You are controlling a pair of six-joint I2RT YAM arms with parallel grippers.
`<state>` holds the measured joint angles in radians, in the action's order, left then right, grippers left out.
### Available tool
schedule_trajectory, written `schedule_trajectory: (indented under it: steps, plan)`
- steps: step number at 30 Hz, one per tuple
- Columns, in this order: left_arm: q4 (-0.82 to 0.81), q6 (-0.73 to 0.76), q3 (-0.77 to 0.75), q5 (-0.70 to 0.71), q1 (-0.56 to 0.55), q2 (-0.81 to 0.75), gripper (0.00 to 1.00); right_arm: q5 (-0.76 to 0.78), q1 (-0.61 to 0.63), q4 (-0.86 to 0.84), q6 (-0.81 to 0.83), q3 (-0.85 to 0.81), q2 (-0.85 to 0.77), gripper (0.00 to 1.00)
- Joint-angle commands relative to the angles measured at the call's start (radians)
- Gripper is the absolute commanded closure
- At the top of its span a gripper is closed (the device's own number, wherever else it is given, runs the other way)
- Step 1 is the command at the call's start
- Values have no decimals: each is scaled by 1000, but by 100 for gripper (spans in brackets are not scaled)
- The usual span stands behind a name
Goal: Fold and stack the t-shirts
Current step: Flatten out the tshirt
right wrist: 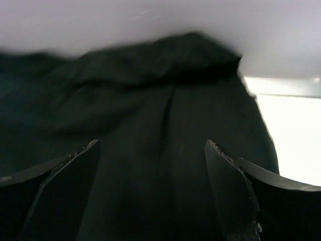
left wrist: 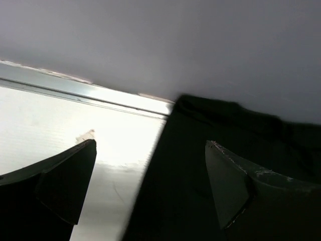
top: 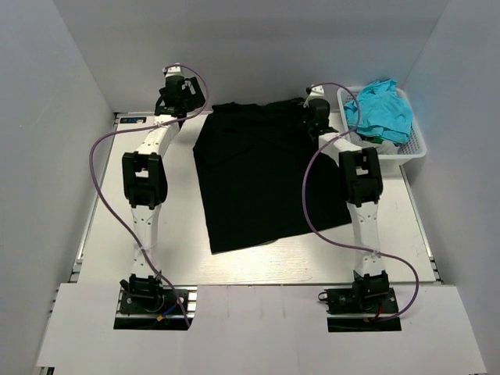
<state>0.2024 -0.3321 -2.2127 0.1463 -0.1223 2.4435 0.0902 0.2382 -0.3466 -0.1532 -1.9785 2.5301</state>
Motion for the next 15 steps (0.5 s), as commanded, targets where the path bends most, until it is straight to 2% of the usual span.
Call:
schedule_trajectory:
  steps: [1, 2, 3, 5, 6, 7, 10, 15]
  plan:
    - [26, -10, 62, -152, -60, -208, 1, -126, 15, -43, -11, 82, -374, 10]
    - [26, -10, 97, -178, -72, -231, 1, -142, 30, 72, -8, 125, -402, 10]
    - [13, -10, 176, -213, -73, -274, 1, -145, 36, 111, -22, 183, -433, 10]
    - [29, -19, 240, -295, -92, -288, 1, -162, 50, 185, -51, 248, -543, 10]
    - [75, -19, 240, -295, -102, -288, 1, -153, 65, 239, -72, 358, -569, 10]
    - [103, -19, 240, -283, -121, -276, 1, -150, 72, 247, -81, 398, -650, 10]
    - [211, -19, 209, -254, -143, -230, 1, -150, 88, 291, -166, 591, -752, 10]
    - [226, -38, 234, -229, -166, -184, 1, -129, 105, 412, -256, 829, -915, 10]
